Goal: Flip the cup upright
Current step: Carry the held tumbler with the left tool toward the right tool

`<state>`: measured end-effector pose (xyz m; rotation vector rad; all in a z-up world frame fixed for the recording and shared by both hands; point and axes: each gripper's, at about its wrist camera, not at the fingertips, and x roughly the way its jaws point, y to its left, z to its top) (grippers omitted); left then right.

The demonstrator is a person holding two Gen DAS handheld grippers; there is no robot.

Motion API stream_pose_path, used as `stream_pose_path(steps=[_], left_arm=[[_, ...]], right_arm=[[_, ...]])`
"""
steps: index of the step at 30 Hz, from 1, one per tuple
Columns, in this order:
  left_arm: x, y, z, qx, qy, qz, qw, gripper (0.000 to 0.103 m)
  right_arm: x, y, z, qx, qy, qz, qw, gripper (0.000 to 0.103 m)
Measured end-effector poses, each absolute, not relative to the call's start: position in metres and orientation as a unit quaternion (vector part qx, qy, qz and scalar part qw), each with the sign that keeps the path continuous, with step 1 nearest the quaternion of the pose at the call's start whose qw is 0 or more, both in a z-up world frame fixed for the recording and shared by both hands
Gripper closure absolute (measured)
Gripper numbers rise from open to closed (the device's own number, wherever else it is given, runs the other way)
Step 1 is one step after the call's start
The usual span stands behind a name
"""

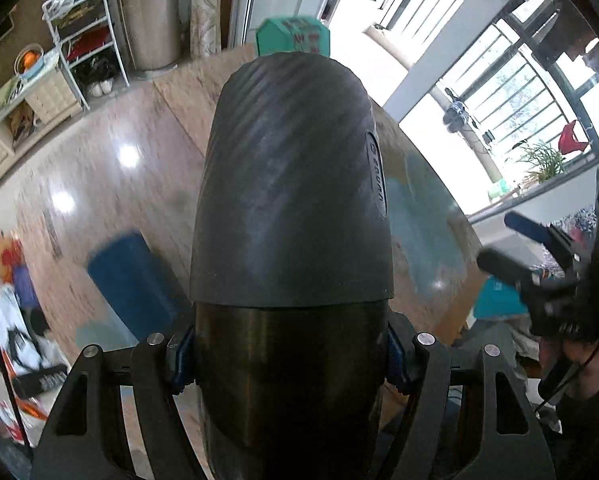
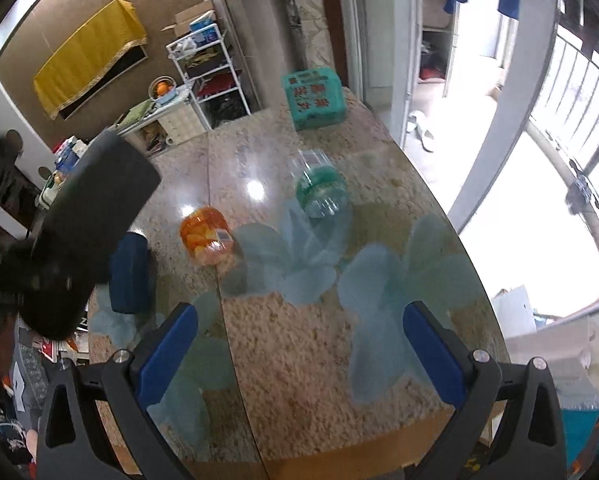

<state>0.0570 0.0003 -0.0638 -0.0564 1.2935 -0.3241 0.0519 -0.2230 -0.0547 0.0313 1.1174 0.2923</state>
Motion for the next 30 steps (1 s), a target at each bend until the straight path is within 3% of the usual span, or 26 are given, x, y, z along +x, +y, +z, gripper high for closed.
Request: stream_pose_path(steps=[17,30], left_arm=[[-0.016,-0.060,-0.199,-0.014,0.668,-0.140,0.731,0.028],[-0.024,-0.080,-0.231,0.041,0.674,-0.122,0.728,0.028]], right_arm=[[0.020,-0.236,-0.081,-0.004,0.566,0.101,0.818,0.000],[0.012,-0.245,-0.085,0.001,0.579,0.096,0.810,0.000]])
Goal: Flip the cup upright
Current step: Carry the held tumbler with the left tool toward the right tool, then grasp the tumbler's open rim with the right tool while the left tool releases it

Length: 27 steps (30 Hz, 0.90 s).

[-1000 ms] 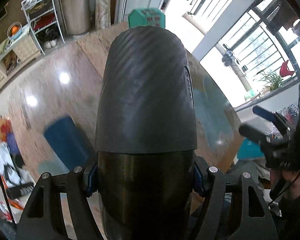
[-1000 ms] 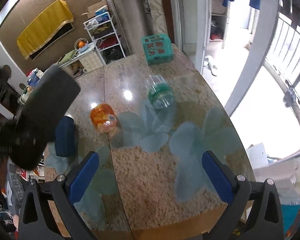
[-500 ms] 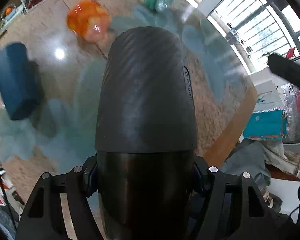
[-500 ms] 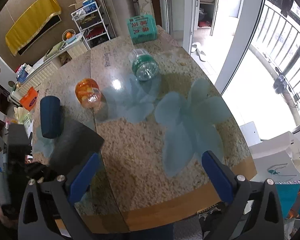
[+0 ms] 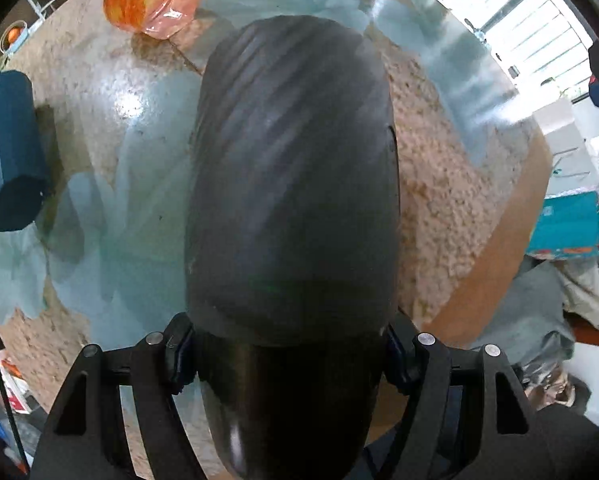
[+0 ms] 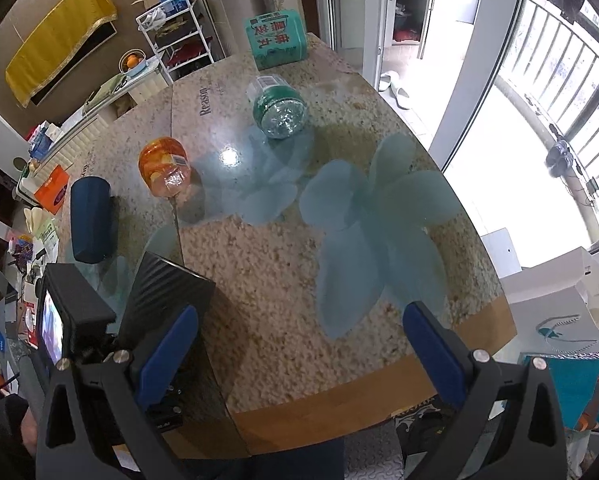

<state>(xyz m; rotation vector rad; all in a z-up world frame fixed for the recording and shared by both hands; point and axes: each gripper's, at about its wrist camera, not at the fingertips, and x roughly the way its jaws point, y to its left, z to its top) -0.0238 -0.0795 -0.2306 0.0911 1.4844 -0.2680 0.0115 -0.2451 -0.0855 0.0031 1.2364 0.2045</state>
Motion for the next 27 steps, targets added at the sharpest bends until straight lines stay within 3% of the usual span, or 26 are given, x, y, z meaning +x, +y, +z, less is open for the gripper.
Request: stream_pose_path(steps=[3,7,15,27], left_arm=[[-0.024,-0.082,-0.231,0.038,0.675,-0.125,0.727,0.025],[-0.021,-0.074,-0.227,0.042,0.674,-0.112,0.728,0.006],[-0.027,-0.061,-0.206,0.039,0.668,-0.120,0.734,0.000],[-0.067,0.006,-0.160,0.039,0.657,-0.087,0.748,0.000]], right_arm=[[0.010,-0.245,-0.086,0.002,0.580,0.096,0.809,0.000],[0.008,-0.247,-0.088,0.002,0.582,0.097,0.807,0.000],[0.006,-0.240,-0.101,0.031,0.608,0.101,0.787,0.000],[0.030,-0.200,-0.162,0.193,0.704,0.124,0.672,0.000]])
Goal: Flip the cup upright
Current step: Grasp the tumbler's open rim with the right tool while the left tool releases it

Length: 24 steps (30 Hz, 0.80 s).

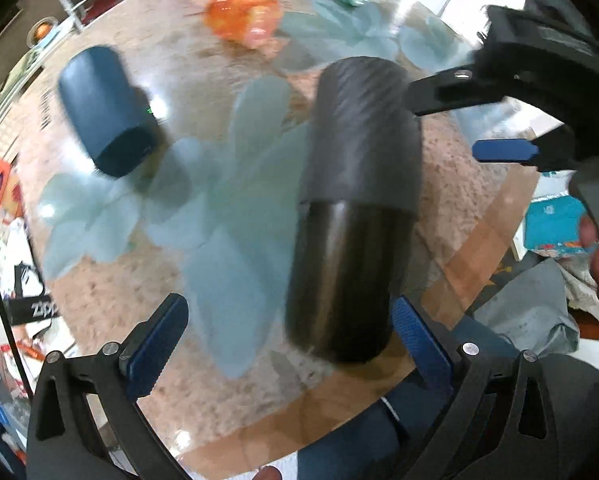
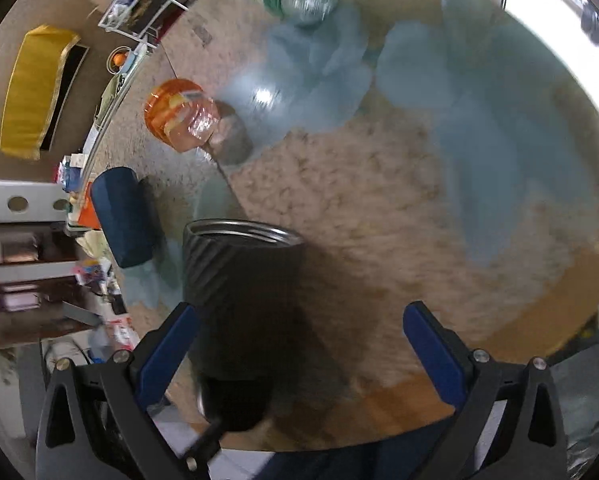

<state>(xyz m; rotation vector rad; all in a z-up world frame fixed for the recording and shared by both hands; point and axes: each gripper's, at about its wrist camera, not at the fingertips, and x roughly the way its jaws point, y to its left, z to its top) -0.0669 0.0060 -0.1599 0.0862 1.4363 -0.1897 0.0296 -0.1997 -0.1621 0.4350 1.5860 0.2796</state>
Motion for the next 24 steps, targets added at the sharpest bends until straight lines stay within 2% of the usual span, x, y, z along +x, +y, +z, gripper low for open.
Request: stream_pose_path(steps=[7,21,24], left_arm=[[-0.085,0.039,-0.158,-0.003,0.654,-0.067,0.753,0.000],[-0.082,0.038,-0.160,-0.037,0.643,-0.067,0.762,0.000],[-0.083,0.047,-0.160,-0.046,0.638,-0.062,0.766,0.000]], right_arm=[[0.052,-0.155,-0.176,0.202,0.732,0.134,0.637,0.000],[0.071,-0.116,-0.199,0.214,0.778,0.122,0.578,0.000],[0.073,-0.112,-0.195,0.206,0.780,0.125,0.578,0.005]])
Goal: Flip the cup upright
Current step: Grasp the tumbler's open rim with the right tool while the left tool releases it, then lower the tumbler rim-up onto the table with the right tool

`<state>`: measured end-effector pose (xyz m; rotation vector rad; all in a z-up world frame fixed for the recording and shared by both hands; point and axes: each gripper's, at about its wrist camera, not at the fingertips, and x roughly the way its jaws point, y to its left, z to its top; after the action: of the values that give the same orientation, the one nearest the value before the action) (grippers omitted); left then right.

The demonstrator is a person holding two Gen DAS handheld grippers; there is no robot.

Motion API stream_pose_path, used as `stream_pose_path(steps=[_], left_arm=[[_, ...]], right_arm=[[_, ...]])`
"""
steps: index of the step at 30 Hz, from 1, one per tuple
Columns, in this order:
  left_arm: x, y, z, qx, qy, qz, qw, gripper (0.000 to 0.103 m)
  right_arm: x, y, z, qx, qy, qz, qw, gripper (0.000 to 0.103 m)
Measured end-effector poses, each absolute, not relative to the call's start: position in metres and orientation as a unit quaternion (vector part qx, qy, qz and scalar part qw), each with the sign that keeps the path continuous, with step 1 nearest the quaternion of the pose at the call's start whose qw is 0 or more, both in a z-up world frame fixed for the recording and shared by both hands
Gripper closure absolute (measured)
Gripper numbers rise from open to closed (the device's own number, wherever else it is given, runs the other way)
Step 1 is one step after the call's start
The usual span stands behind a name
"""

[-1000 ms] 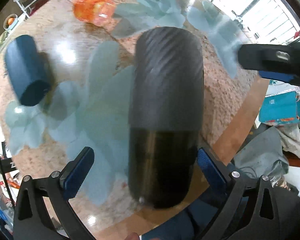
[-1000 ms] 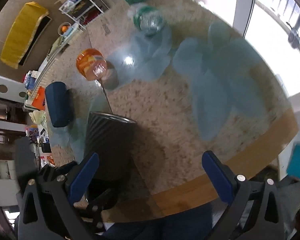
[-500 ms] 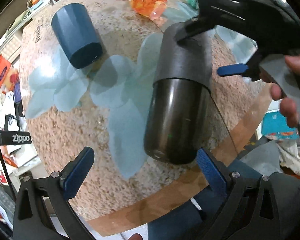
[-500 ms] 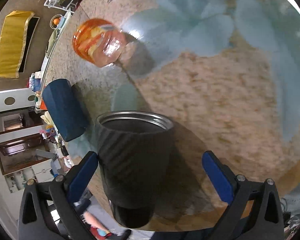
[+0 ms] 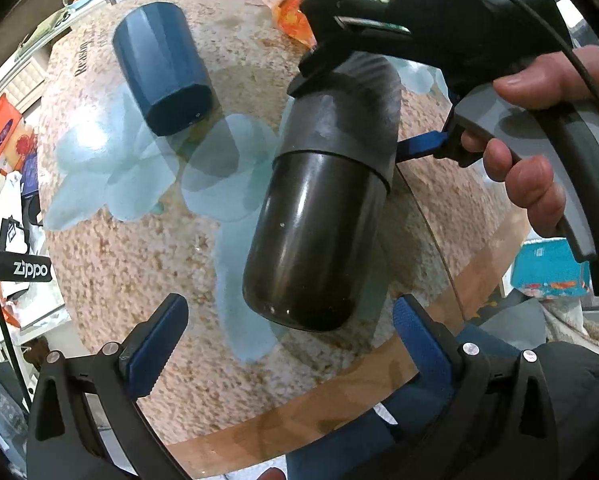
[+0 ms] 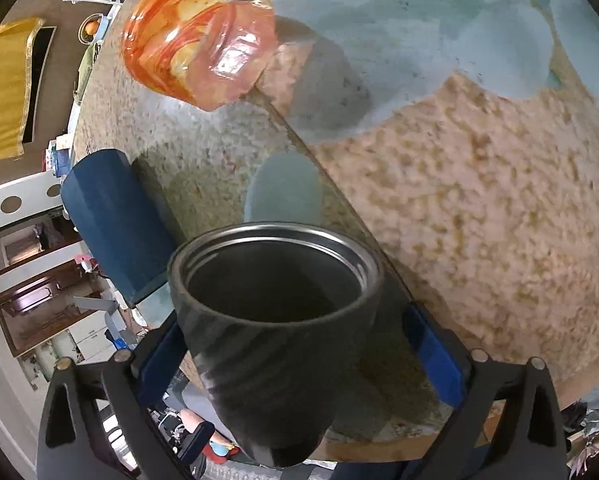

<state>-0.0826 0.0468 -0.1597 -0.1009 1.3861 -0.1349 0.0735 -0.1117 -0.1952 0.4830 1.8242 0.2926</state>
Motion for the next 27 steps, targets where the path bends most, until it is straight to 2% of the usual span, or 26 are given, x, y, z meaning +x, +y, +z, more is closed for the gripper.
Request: stream_pose_path(steps=[6,7,8,18,27], left_arm=[[-0.085,0.065,-0.158,-0.065,0.635,-0.043,0.768,0.000],[-0.085,0.066,-0.158,-0.065,0.635,-0.041,0.768,0.000],[-0.085,0.068,-0.159,-0.067,0.635,-0.038,0.769,0.000],[-0.090,0.077,-0.153,-0.085,0.622,-0.032,0.778,0.000],[-0.078,0.067,-0.142,-0.077,0.610,-0.046,0.787,0.000]], right_arm=[[0.077,-0.100,-0.198,0.193,0.785,0.116,0.577,0.008],[0.076,-0.097,-0.197,0.186,0.786,0.115,0.579,0.013],[0.077,-0.093,-0.197,0.181,0.784,0.119,0.582,0.025],[0.074,-0.093,-0.195,0.199,0.759,0.159,0.600,0.026],[0.059,-0.118,-0.126,0.161,0.647,0.222,0.711,0.026]])
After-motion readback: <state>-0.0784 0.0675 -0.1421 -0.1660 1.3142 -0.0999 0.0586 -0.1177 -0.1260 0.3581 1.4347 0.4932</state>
